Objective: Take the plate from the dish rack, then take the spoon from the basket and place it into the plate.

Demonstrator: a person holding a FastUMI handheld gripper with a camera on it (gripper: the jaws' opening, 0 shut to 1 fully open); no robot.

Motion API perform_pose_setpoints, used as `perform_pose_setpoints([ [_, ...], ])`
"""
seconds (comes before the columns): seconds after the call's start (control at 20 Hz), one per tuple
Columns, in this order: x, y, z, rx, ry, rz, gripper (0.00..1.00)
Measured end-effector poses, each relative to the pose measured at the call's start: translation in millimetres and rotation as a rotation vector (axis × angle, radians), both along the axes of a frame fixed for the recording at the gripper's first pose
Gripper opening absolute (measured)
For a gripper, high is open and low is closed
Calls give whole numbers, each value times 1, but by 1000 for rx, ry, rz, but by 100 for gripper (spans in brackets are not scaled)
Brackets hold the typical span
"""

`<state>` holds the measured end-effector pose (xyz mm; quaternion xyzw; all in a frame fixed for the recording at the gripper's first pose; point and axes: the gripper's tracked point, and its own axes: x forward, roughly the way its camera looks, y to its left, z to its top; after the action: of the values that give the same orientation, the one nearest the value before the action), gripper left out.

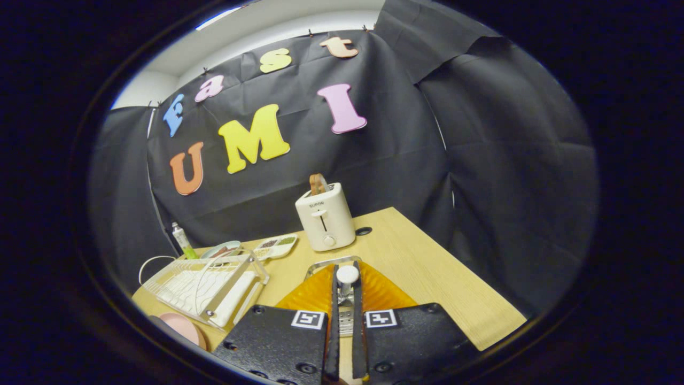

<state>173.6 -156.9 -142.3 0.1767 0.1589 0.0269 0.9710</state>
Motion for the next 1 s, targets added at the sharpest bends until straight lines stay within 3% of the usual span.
perform_pose_setpoints([
  [0.4, -8, -9, 32, -80, -6, -15, 9],
  [0.7, -29, -19, 88, -122, -90, -56, 9],
  [0.85, -51, 0, 127, -111, -134, 3, 9],
  [1.0, -74, 47, 152, -100, -165, 129, 9],
])
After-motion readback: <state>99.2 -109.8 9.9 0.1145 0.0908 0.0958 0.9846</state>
